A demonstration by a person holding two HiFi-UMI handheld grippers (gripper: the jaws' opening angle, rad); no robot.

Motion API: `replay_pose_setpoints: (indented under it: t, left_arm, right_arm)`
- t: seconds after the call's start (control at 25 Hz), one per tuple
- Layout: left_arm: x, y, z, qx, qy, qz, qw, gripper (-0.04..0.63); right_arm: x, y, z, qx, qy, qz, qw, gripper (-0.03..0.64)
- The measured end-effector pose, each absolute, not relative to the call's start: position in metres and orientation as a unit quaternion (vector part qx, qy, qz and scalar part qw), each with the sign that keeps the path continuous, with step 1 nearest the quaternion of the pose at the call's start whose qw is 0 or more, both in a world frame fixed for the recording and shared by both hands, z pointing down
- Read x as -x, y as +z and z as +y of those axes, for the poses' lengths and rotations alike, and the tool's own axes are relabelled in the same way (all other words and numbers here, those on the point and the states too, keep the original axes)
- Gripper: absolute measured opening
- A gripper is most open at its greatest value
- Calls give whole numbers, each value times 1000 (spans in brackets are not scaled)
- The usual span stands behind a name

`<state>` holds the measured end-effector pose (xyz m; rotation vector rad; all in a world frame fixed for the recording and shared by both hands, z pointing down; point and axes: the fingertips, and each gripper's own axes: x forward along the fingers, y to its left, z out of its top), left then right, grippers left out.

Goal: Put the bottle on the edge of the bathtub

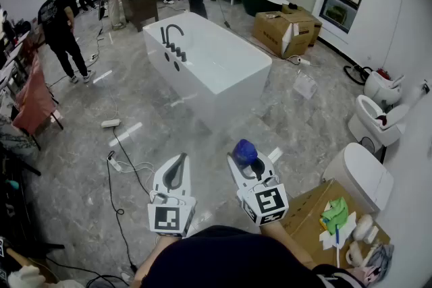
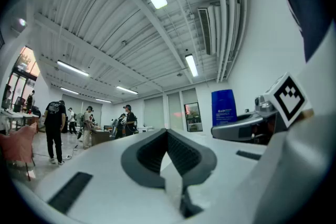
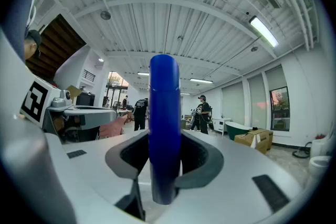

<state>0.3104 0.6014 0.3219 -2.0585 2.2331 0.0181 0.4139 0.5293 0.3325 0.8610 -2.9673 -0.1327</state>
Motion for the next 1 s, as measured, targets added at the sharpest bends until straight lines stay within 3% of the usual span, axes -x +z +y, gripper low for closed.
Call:
replay_pose_setpoints:
  t: [0.64,1.0]
  left_arm:
    - [-349,339,560,673,-26,737,59,0]
    - [-304,345,493,688,-25,723,64,0]
  right_arm:
    - [-448,359,493,-272,-23,-962,25,163]
    - [-411,367,430,-299,-14,-954,30,163]
